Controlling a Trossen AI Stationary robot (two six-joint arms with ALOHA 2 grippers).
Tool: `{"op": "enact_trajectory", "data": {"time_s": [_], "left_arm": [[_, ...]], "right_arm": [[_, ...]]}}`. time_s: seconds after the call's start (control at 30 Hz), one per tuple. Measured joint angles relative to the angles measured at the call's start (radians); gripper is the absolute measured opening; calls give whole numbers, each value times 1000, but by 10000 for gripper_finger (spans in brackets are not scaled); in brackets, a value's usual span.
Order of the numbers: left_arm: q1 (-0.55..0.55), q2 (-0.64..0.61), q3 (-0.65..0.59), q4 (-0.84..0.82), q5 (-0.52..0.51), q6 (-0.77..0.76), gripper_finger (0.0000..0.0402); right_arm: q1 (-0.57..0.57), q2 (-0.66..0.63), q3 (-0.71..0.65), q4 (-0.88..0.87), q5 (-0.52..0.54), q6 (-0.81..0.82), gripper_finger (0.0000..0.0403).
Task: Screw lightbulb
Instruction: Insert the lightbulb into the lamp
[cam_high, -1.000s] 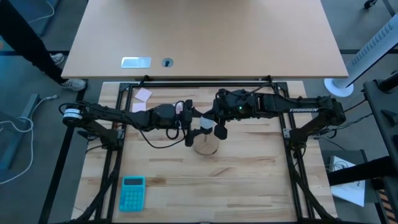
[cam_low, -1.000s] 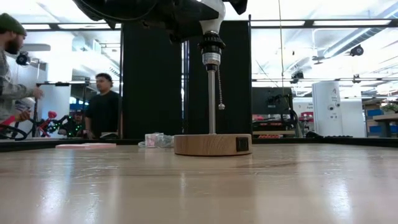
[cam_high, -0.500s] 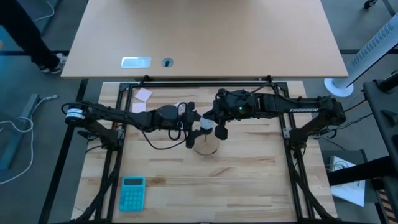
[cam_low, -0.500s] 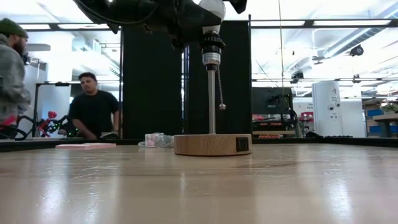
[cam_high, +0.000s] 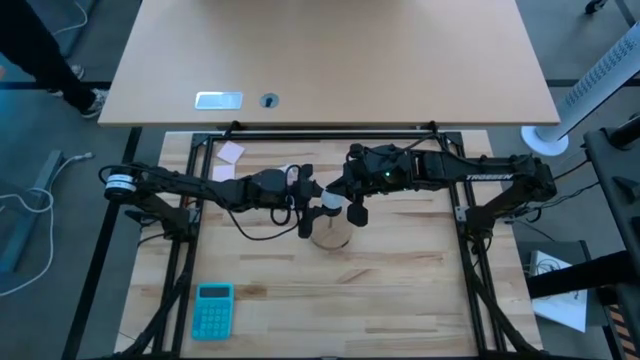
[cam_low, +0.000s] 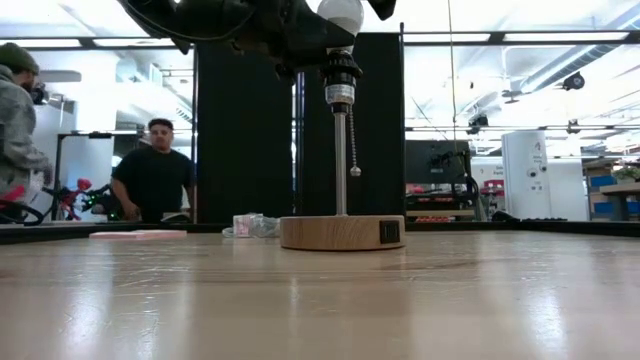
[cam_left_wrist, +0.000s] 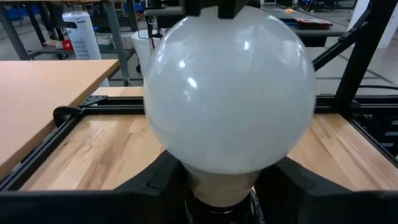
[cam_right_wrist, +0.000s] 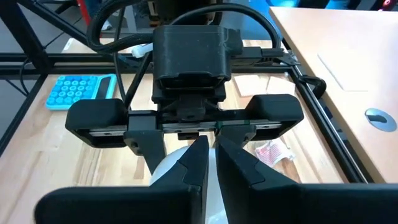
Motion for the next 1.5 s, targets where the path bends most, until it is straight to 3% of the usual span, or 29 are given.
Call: {"op": "enact_trajectory", "data": {"time_s": [0.23,0.7,1.0,1.5], "left_arm": [[-1,0,0,-2,1,-1,167],[1,-2,1,-20,3,-2,148],[0,-2,1,-22,0,-3,147],[0,-2,0,-22,0,-21,147]], "right_arm": [[0,-4,0,0,1,1,92],[-3,6,80,-82,-16,53,227],[-48,57,171,-254,-154,97,257],[-55,234,530,-517,-160,-6,307]]}}
